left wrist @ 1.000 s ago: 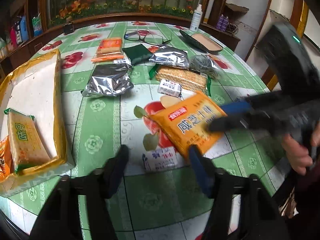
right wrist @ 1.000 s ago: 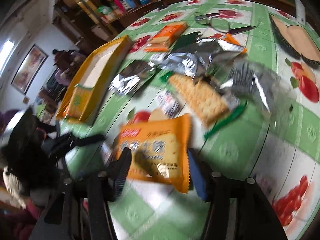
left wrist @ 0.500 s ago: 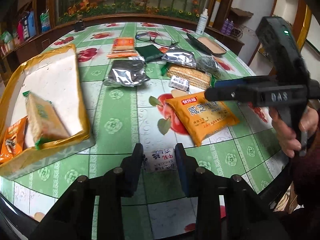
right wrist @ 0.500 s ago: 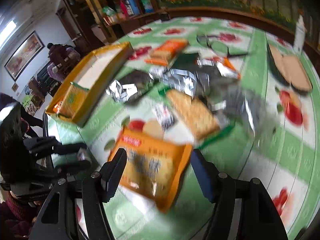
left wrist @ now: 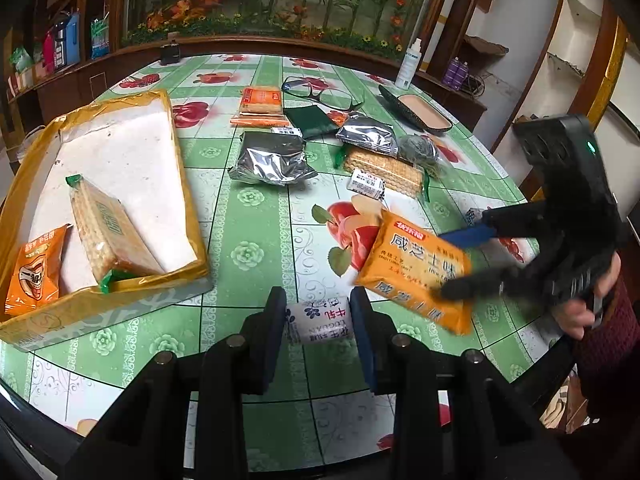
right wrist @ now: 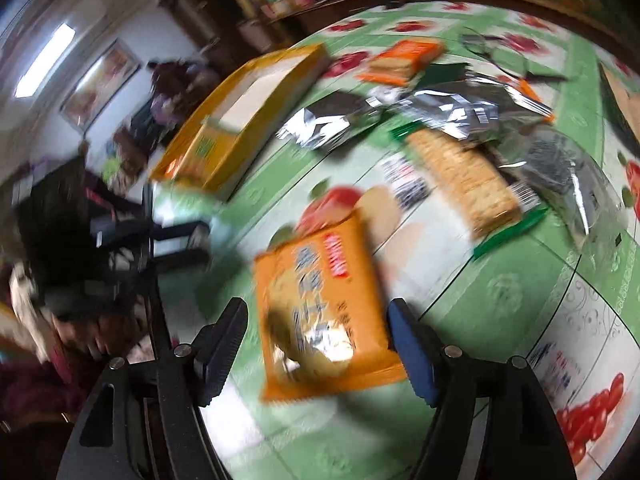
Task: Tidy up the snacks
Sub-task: 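Grasp the orange cheese biscuit packet with the right gripper, then place the biscuit packet in the tray with the right gripper while the left places a milk carton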
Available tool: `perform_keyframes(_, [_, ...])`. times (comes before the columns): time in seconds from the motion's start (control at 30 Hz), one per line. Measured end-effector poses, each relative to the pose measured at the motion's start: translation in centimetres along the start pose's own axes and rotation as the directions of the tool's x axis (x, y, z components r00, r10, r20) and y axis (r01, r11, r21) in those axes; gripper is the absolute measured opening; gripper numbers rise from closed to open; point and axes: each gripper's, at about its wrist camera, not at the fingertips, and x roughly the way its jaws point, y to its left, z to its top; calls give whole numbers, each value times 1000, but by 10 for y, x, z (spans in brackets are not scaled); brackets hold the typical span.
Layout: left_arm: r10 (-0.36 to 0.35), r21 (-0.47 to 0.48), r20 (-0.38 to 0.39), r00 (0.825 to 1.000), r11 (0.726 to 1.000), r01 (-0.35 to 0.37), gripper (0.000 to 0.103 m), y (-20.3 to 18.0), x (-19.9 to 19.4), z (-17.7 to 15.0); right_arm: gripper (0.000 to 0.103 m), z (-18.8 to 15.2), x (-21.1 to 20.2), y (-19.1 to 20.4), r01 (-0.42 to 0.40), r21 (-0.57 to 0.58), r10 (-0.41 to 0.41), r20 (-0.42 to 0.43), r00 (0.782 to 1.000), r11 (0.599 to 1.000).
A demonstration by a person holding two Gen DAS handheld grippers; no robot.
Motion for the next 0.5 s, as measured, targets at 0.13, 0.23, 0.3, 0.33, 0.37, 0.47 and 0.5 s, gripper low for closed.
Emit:
perform_keyframes(0.13, [-4, 4, 2, 1000, 1000, 4, 32, -3, 0, 0, 77, 1, 13, 28, 162, -106, -166, -28, 986, 981])
perform_keyframes(0.23, [2, 4, 3, 1000, 1000, -2, 32, -3, -2, -1, 77, 1, 23, 39, 253, -152, -262, -46, 964, 956])
perform_keyframes(0.3, [4, 2, 6, 1000, 1000, -4, 32, -2, -3, -1, 77, -1, 29, 46, 321, -188, -335, -47, 941, 928])
perform_keyframes(0.33, [4, 1, 6, 1000, 1000, -4, 32, -2, -3, -1, 77, -1, 30, 48, 327, -193, -340, -37, 940, 925])
perform_keyframes(0.37, [3, 0, 7, 1000, 1000, -3, 32, -2, -3, -1, 74, -2, 28, 48, 328, -183, -340, -36, 940, 927])
perform_keyframes(0.47, [1, -1, 9, 1000, 1000, -1, 32, -2, -3, -1, 74, -2, 25, 41, 346, -158, -353, -18, 935, 925])
perform_keyframes(0.5, [0, -1, 10, 1000, 1000, 0, 32, -2, -3, -1, 74, -1, 24, 37, 348, -138, -354, -14, 935, 927])
